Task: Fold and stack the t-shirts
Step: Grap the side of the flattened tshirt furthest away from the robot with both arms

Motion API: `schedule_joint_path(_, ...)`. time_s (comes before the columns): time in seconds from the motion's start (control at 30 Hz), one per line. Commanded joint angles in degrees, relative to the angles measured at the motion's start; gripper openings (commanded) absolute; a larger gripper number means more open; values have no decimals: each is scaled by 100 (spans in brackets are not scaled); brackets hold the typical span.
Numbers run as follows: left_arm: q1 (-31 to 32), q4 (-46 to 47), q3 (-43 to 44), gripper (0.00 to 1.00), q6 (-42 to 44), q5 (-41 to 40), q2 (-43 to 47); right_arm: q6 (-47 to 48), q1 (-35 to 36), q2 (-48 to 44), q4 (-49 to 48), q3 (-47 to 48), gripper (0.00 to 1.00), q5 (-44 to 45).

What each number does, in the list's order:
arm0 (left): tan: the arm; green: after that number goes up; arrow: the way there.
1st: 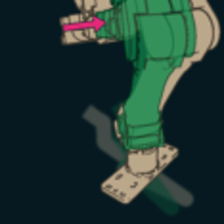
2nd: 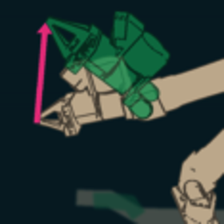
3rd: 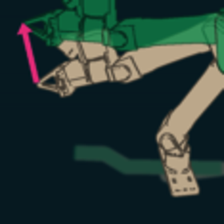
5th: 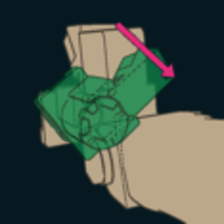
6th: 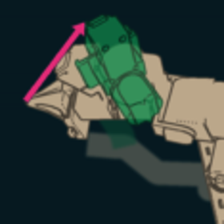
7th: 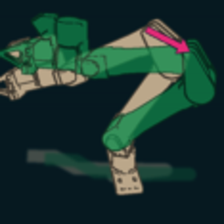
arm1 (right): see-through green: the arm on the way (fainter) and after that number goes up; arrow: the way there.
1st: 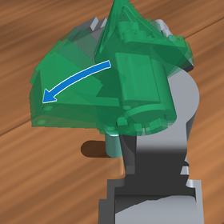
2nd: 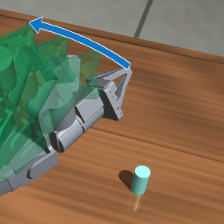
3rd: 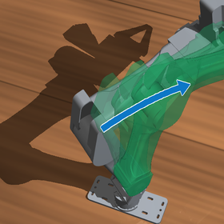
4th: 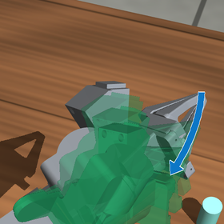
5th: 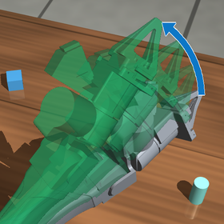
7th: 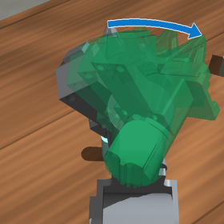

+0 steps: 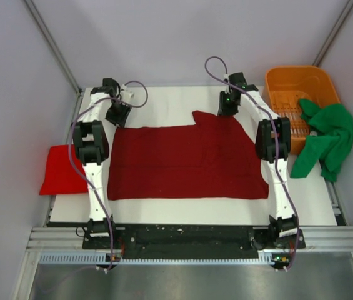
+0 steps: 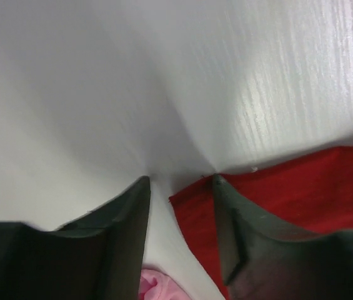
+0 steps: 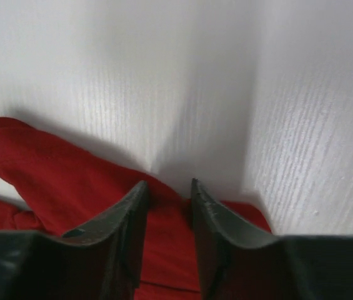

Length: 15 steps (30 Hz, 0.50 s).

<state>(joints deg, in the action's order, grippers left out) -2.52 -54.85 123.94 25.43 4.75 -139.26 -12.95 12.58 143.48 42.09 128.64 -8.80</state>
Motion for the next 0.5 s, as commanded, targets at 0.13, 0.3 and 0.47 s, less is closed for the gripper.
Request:
schedule_joint_path(0.13, -64, -412, -151, 0, 111, 342, 197, -23, 25, -531, 125, -321, 0, -693)
schedule_joint_path(0.3, -73, -132, -580, 0, 146, 456, 873, -23, 25, -1268, -7, -839, 0, -834)
schedule_joint_path(0.47, -108, 378, -1353, 0, 216, 491, 1866, -93, 25, -2401, -498, -2024, 0, -948)
